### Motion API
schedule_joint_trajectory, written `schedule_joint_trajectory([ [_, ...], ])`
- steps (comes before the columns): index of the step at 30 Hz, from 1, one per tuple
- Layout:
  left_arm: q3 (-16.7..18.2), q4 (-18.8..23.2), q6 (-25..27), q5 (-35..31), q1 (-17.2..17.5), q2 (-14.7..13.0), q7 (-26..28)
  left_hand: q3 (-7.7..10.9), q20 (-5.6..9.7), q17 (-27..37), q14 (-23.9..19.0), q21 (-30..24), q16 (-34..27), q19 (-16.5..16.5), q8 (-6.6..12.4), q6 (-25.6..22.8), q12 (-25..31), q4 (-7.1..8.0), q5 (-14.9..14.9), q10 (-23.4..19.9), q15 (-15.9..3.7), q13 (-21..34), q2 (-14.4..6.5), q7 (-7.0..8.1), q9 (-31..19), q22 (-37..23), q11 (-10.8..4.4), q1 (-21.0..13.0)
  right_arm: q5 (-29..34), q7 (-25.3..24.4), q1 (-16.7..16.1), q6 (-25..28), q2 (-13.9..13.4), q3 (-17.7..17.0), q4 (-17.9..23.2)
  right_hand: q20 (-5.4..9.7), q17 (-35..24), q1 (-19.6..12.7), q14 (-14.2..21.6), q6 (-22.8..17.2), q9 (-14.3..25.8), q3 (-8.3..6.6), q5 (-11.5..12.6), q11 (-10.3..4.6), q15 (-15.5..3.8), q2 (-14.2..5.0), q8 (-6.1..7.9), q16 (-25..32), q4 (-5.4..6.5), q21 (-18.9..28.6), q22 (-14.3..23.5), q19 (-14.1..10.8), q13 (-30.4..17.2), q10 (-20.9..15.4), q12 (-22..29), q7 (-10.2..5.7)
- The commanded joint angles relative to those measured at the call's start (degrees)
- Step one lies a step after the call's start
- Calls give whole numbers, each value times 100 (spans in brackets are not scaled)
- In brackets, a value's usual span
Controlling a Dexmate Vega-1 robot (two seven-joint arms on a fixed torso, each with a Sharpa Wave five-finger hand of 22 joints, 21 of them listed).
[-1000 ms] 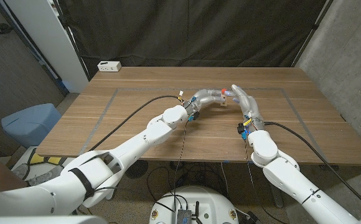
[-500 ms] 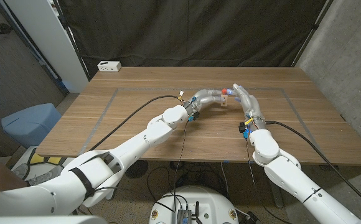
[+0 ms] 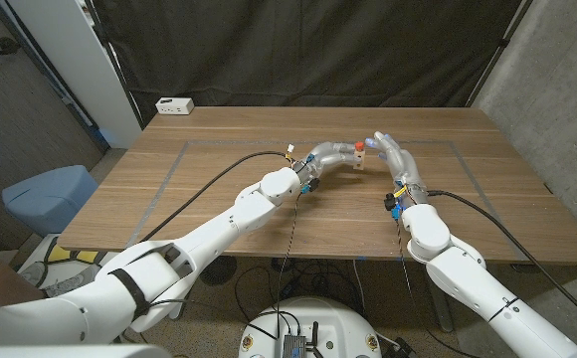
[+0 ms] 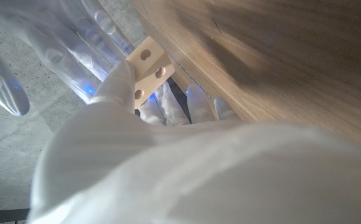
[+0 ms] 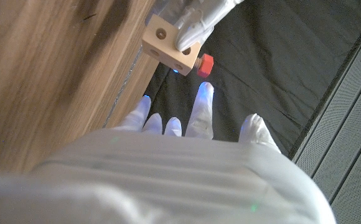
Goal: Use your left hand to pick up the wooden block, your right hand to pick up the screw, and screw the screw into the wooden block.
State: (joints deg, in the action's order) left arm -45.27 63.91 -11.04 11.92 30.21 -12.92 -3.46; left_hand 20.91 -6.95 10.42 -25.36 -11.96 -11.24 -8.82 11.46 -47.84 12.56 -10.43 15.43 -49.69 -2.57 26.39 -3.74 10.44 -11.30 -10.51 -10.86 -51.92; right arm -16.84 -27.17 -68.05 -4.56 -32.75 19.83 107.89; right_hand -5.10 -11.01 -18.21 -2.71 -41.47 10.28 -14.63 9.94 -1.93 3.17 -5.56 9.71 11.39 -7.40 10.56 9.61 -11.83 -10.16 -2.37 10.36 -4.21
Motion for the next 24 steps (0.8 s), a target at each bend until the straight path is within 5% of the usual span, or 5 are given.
schedule_joint_trajectory([
  [1, -15, 168, 74, -27, 62, -63, 11, 134, -3, 6, -39, -39, -19, -10, 29, -359, 90, 140, 43, -157, -164, 227, -79, -220, -10, -34, -103, -13, -165, 274, 36, 78, -165, -41, 28, -15, -25, 115, -147, 241, 13, 49, 2, 15, 50, 11, -28, -53, 20, -33, 12, 111, -10, 166, -47, -27],
  [13, -15, 251, 109, -41, 96, -95, 35, 130, -6, 7, -35, -38, -18, -9, 27, -354, 90, 142, 42, -160, -164, 226, -78, -225, -10, -34, -99, -11, -357, 567, 120, 120, -311, -26, -19, -40, -51, 345, -511, 828, 11, 134, 19, 86, 163, 24, -19, -78, 114, -49, 14, 426, -12, 631, -60, -22],
  [24, -14, 274, 131, -43, 110, -99, 53, 130, -3, 7, -36, -39, -17, -11, 29, -361, 89, 146, 42, -159, -162, 225, -79, -220, -10, -34, -90, -4, -430, 668, 207, 226, -395, 15, -29, -68, -72, 484, -677, 969, 9, 173, 25, 121, 216, 5, 2, -80, 187, -52, 15, 565, -12, 791, -54, 4],
])
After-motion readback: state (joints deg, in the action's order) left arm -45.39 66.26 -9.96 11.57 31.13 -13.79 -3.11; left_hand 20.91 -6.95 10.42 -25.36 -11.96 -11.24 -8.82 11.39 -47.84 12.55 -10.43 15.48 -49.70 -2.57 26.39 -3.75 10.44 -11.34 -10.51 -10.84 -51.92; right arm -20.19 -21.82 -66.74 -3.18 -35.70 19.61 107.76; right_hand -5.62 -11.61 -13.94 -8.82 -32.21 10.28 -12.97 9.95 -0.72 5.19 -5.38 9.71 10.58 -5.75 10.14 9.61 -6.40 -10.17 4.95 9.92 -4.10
